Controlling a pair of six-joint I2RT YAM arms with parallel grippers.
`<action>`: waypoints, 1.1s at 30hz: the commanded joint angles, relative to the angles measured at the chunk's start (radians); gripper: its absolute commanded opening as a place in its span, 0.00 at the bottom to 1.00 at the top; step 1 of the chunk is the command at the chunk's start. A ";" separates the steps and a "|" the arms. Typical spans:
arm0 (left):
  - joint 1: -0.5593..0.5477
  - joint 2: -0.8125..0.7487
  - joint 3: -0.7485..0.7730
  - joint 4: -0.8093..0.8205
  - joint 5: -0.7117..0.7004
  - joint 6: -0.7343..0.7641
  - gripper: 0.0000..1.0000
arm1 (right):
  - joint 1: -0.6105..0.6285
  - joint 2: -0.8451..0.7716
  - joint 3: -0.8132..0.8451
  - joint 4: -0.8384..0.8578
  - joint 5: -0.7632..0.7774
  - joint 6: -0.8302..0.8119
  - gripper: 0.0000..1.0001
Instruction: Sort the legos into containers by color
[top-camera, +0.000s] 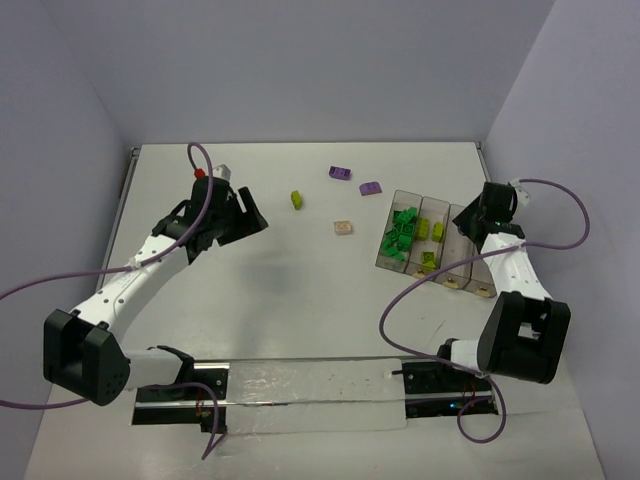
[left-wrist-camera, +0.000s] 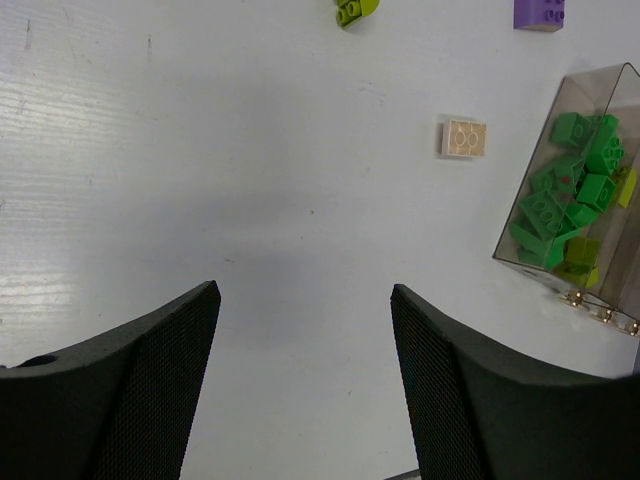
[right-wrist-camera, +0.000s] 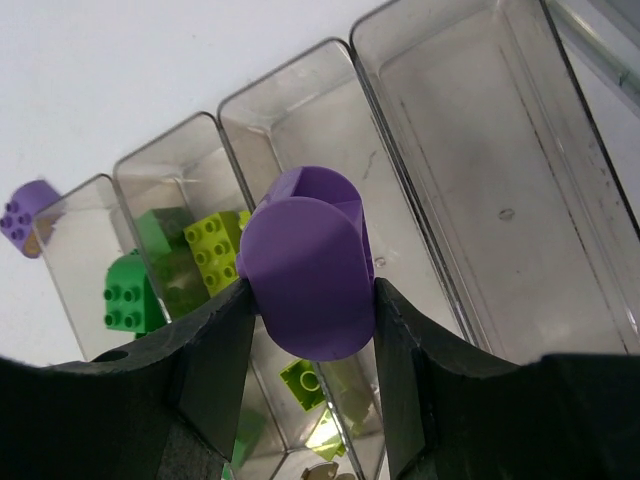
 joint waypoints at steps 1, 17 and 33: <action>-0.010 0.004 0.005 0.049 0.013 0.004 0.77 | -0.005 0.022 -0.024 0.057 0.013 -0.008 0.31; -0.015 0.024 0.016 0.046 0.010 0.008 0.77 | -0.004 0.065 -0.006 0.048 -0.001 -0.018 0.83; -0.021 -0.015 0.024 0.039 -0.047 -0.035 0.77 | 0.505 0.240 0.455 -0.174 0.079 -0.138 0.84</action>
